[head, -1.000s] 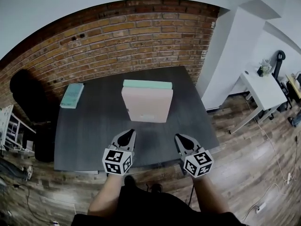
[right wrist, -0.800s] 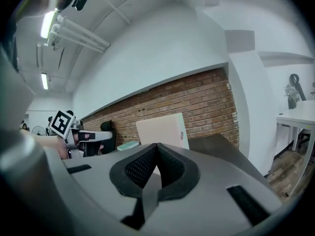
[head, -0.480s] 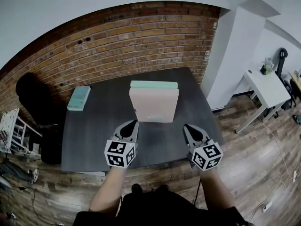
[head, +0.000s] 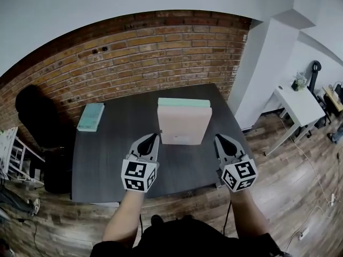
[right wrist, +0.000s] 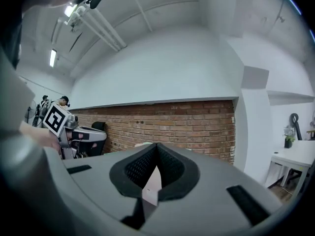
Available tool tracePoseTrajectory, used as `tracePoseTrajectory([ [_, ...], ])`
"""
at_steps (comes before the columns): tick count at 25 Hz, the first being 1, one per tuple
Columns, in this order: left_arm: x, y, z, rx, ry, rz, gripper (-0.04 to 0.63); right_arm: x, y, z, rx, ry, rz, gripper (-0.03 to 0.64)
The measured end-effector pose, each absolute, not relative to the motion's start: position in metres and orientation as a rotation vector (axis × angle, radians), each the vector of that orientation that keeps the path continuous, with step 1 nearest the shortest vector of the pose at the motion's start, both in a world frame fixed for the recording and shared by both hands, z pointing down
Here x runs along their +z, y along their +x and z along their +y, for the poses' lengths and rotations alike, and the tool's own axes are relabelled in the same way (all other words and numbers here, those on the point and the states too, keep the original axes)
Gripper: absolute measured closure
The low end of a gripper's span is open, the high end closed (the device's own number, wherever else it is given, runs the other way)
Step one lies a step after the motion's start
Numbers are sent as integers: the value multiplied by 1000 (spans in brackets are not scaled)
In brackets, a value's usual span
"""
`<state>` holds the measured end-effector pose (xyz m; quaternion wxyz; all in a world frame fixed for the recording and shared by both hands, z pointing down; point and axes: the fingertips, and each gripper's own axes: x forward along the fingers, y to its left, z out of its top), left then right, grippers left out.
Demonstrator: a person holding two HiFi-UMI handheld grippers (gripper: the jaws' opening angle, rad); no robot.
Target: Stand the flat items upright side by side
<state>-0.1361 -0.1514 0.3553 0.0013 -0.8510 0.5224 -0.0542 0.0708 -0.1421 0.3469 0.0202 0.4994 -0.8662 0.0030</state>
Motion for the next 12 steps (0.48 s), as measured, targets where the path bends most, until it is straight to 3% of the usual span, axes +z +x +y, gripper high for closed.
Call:
tracePoseTrajectory([
  [12,377,-157,-157,-168,-2765,1672,578,361,54,-133,68,1522,-2683,601],
])
